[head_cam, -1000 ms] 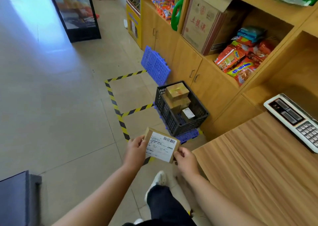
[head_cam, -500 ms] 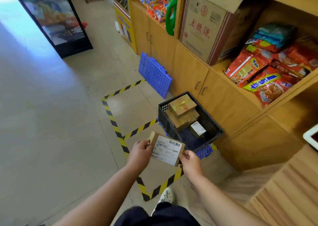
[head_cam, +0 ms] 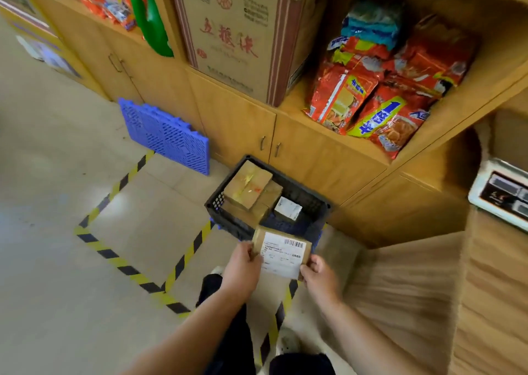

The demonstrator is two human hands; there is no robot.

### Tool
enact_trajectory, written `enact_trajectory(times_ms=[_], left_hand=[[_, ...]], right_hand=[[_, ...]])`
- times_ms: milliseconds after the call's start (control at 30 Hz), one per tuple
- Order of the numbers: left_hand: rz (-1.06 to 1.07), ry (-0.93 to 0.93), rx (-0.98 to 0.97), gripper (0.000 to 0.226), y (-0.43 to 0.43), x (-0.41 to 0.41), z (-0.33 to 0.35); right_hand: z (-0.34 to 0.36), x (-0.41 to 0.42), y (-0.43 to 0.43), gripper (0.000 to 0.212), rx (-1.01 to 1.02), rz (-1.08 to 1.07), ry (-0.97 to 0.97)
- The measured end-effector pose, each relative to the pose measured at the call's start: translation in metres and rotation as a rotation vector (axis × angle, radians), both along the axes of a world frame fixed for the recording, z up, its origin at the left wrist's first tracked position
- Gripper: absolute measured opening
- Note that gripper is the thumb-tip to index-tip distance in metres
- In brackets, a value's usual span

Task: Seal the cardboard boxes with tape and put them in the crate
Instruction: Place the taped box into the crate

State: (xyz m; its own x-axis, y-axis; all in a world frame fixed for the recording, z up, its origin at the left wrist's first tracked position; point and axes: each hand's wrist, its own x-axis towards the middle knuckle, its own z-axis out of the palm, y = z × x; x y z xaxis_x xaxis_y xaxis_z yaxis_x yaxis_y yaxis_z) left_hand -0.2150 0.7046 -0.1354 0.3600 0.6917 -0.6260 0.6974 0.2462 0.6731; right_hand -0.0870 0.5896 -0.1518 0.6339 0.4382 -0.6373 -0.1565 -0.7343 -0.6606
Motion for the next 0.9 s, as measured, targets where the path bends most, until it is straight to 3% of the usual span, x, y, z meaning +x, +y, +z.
enact_trajectory(times_ms=[100,333,400,733,900], left_hand=[[-0.162,0.016,-0.002,0.032,0.051,0.020,-0.019],[-0.348,0.073,0.029,0.042,0.129,0.076,-0.096],[-0.377,0.074,0.010,0.045,0.139,0.096,-0.131],[-0.485,0.108,-0.036,0.061,0.155,0.179,-0.337],[-0.481,0.071,-0.060,0.050,0.165,0.215,-0.425]], right_hand=[[-0.012,0.002,0.036,0.005,-0.027,-0.134,-0.007],[-0.090,0.023,0.110,0.007,-0.104,-0.341,0.011],[-0.123,0.037,0.124,0.016,-0.123,-0.373,0.016],[-0.322,0.123,0.153,0.025,-0.105,-0.450,0.089],[-0.409,0.158,0.169,0.028,-0.073,-0.480,0.105]])
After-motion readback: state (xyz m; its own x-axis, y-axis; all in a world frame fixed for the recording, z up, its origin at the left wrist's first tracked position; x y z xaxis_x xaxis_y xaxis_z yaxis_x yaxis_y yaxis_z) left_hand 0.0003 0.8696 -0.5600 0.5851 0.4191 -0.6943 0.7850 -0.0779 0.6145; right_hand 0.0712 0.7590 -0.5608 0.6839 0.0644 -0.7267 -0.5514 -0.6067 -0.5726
